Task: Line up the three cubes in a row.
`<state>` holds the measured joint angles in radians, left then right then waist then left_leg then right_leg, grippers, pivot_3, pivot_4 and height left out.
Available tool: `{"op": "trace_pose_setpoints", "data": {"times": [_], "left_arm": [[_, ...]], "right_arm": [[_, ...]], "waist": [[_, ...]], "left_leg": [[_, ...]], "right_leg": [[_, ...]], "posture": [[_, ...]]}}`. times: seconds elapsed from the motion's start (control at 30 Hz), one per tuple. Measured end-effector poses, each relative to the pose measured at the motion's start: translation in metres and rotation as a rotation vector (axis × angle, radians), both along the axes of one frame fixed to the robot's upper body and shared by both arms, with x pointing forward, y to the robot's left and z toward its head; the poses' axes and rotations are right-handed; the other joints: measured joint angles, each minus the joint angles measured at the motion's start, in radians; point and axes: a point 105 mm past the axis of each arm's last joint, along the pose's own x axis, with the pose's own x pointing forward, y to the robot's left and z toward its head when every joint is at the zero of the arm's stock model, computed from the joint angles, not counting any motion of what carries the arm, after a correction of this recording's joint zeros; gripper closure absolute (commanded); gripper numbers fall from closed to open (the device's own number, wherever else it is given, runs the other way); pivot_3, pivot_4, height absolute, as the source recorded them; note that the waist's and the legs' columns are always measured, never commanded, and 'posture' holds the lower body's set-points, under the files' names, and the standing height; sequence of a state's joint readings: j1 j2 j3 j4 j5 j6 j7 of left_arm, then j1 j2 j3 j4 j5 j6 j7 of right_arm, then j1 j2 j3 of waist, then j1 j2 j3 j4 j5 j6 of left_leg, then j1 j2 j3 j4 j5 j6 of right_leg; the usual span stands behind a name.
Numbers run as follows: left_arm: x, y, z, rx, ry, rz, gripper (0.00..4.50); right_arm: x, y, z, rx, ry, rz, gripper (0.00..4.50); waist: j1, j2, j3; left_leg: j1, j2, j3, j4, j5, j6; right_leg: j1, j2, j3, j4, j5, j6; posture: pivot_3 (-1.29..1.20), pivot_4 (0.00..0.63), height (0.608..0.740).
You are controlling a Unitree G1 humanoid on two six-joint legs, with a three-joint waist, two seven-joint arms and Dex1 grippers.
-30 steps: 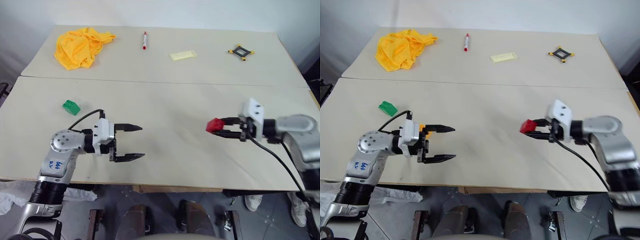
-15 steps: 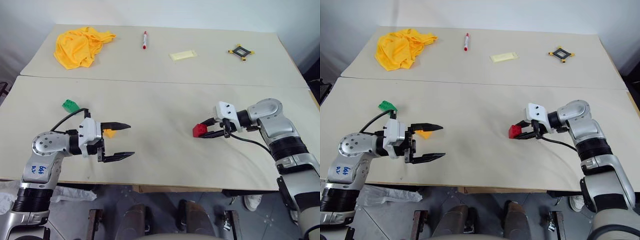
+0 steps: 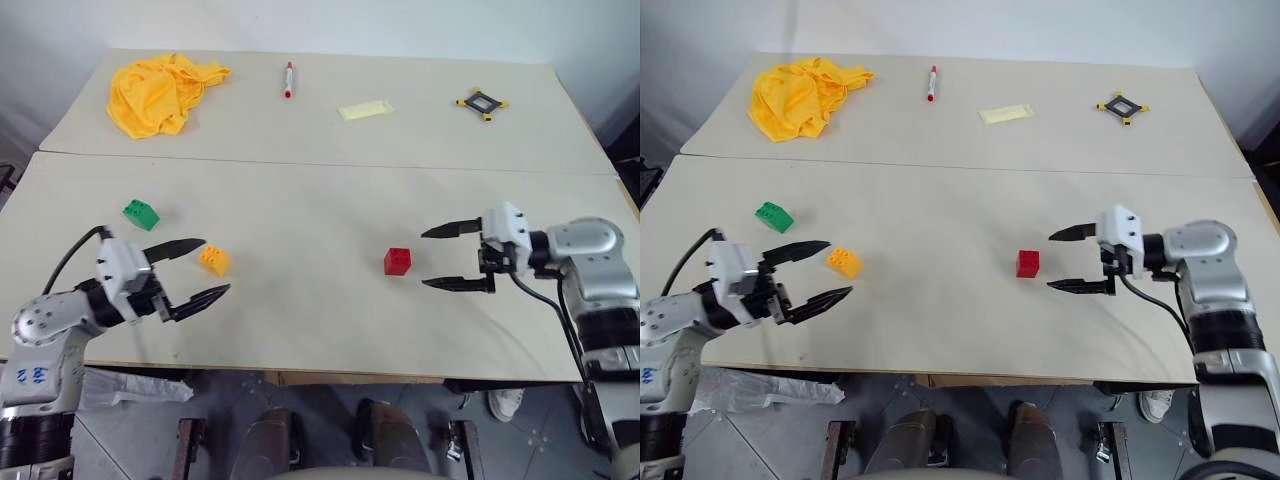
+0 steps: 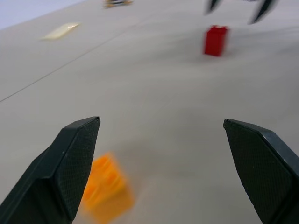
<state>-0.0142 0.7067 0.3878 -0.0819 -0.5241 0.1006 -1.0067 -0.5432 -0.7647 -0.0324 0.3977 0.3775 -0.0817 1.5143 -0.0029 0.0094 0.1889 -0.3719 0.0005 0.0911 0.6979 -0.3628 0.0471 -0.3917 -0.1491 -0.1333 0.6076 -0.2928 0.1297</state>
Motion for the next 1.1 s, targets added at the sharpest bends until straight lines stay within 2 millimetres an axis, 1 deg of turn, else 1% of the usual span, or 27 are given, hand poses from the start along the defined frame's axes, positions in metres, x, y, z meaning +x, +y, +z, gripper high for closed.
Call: {"op": "trace_pose_setpoints", "data": {"times": [0.03,0.1,0.17,0.2,0.27,0.3,0.37,0.43,0.47,0.53,0.6,0.63,0.7,0.77,0.83,0.93,0.97,1.03,1.1], "left_arm": [[-0.004,0.015,-0.002,-0.018,0.010,0.064,0.00],[-0.019,0.052,-0.015,-0.023,0.057,0.204,0.00],[-0.034,0.078,-0.027,-0.029,0.105,0.308,0.00],[-0.041,0.090,-0.032,-0.031,0.120,0.360,0.00],[-0.047,0.105,-0.035,-0.027,0.119,0.427,0.00],[-0.052,0.116,-0.037,-0.024,0.117,0.478,0.00],[-0.063,0.132,-0.044,-0.033,0.135,0.556,0.00],[-0.072,0.139,-0.053,-0.043,0.158,0.591,0.00],[-0.074,0.139,-0.056,-0.051,0.164,0.595,0.00],[-0.072,0.138,-0.056,-0.062,0.155,0.603,0.00],[-0.068,0.137,-0.053,-0.082,0.133,0.616,0.00],[-0.063,0.135,-0.048,-0.103,0.106,0.620,0.00],[-0.049,0.126,-0.037,-0.139,0.049,0.638,0.00],[-0.037,0.118,-0.029,-0.160,0.024,0.648,0.00],[-0.019,0.112,-0.023,-0.219,0.009,0.670,0.00],[0.018,0.105,-0.015,-0.261,0.003,0.681,0.00],[0.029,0.107,-0.014,-0.244,0.013,0.691,0.00],[0.044,0.111,-0.014,-0.216,0.029,0.713,0.00],[0.059,0.111,-0.013,-0.214,0.043,0.709,0.00]], "right_arm": [[-0.005,-0.003,0.002,0.055,0.005,-0.019,0.02],[-0.016,-0.006,0.006,0.142,0.025,-0.054,0.02],[-0.024,-0.001,0.010,0.197,0.020,-0.053,0.02],[-0.031,0.007,0.011,0.232,0.005,-0.035,0.02],[-0.044,0.023,0.006,0.260,0.018,0.017,0.02],[-0.051,0.032,0.002,0.282,0.029,0.039,0.02],[-0.056,0.043,-0.003,0.323,0.034,0.051,0.02],[-0.055,0.046,-0.003,0.351,0.020,0.029,0.02],[-0.054,0.046,-0.002,0.357,-0.001,0.017,0.02],[-0.052,0.047,0.000,0.362,-0.030,0.003,0.02],[-0.051,0.047,0.000,0.369,-0.049,-0.007,0.02],[-0.050,0.048,0.000,0.374,-0.055,-0.014,0.02],[-0.047,0.049,0.002,0.410,-0.061,-0.041,0.02],[-0.043,0.051,0.006,0.451,-0.055,-0.064,0.02],[-0.040,0.056,0.015,0.499,-0.069,-0.072,0.02],[-0.039,0.066,0.031,0.530,-0.114,-0.044,0.02],[-0.040,0.068,0.033,0.531,-0.119,-0.035,0.02],[-0.040,0.070,0.032,0.533,-0.115,-0.032,0.02],[-0.039,0.070,0.031,0.533,-0.110,-0.035,0.02]], "waist": [[0.000,0.000,0.000],[-0.005,0.000,0.000],[-0.011,0.000,0.000],[-0.010,0.000,0.000],[-0.004,0.000,0.000],[0.001,-0.001,0.000],[0.002,-0.001,0.000],[0.002,-0.001,0.000],[0.003,-0.001,-0.001],[0.003,-0.003,-0.001],[0.002,-0.003,-0.002],[0.002,-0.003,-0.002],[0.002,-0.003,-0.002],[0.000,-0.003,-0.002],[0.000,-0.003,-0.002],[0.004,-0.004,-0.002],[0.004,-0.005,-0.003],[-0.001,-0.006,-0.003],[-0.002,-0.006,-0.003]], "left_leg": [[0.000,0.000,0.000,0.000,0.000,0.000],[0.001,0.001,0.002,-0.001,0.000,0.000],[0.002,0.002,0.002,-0.001,-0.001,-0.001],[0.002,0.002,0.002,-0.001,-0.001,-0.001],[0.002,0.002,0.002,-0.001,-0.001,-0.002],[0.002,0.002,0.002,-0.001,-0.001,-0.002],[0.002,0.001,0.002,-0.001,-0.003,-0.001],[0.002,0.000,0.002,0.000,-0.003,-0.001],[0.002,0.000,0.002,0.000,-0.004,-0.001],[0.002,0.000,0.001,-0.001,-0.004,-0.001],[0.002,0.000,0.001,-0.001,-0.004,-0.001],[0.002,0.000,0.001,-0.001,-0.004,-0.001],[0.002,0.000,0.001,0.000,-0.004,-0.001],[0.003,0.000,0.001,0.000,-0.004,-0.001],[0.003,0.000,0.002,0.000,-0.004,-0.001],[0.003,0.000,0.001,0.001,-0.003,-0.001],[0.003,0.000,0.002,0.001,-0.003,-0.001],[0.003,-0.001,0.003,0.000,-0.004,-0.001],[0.002,-0.002,0.003,0.000,-0.004,0.000]], "right_leg": [[0.000,0.000,0.000,0.000,0.000,0.000],[0.000,0.000,0.000,-0.001,0.000,0.000],[0.000,0.001,0.000,0.000,0.000,-0.001],[0.000,0.001,0.000,0.000,-0.001,-0.001],[0.000,0.000,0.000,0.000,-0.001,-0.001],[0.000,0.000,0.001,0.000,-0.001,-0.001],[0.000,-0.002,0.001,0.000,-0.001,-0.001],[0.000,-0.003,0.001,0.001,0.000,-0.001],[0.000,-0.003,0.001,0.001,0.000,-0.001],[0.000,-0.003,0.001,0.001,0.000,-0.001],[0.000,-0.003,0.001,0.001,0.000,-0.001],[0.000,-0.003,0.001,0.001,0.000,-0.001],[0.000,-0.003,0.002,0.001,0.000,-0.001],[0.000,-0.002,0.002,0.002,0.000,-0.001],[-0.001,-0.002,0.002,0.003,0.000,-0.001],[-0.001,0.000,0.001,0.004,-0.001,-0.001],[-0.001,0.000,0.001,0.005,-0.001,-0.001],[-0.002,0.000,0.001,0.005,0.000,-0.001],[-0.002,0.000,0.000,0.004,-0.001,-0.001]], "posture": [[0.00,0.150,0.740],[0.00,0.150,0.740],[0.00,0.150,0.740],[0.00,0.150,0.740],[0.00,0.150,0.740],[0.00,0.150,0.740],[0.00,0.150,0.740],[0.00,0.150,0.740],[0.00,0.150,0.740],[0.00,0.150,0.740],[0.00,0.150,0.740],[0.00,0.150,0.740],[0.00,0.150,0.740],[0.00,0.150,0.740],[0.00,0.150,0.740],[0.00,0.150,0.740],[0.00,0.150,0.740],[0.00,0.150,0.740],[0.00,0.150,0.740]]}}
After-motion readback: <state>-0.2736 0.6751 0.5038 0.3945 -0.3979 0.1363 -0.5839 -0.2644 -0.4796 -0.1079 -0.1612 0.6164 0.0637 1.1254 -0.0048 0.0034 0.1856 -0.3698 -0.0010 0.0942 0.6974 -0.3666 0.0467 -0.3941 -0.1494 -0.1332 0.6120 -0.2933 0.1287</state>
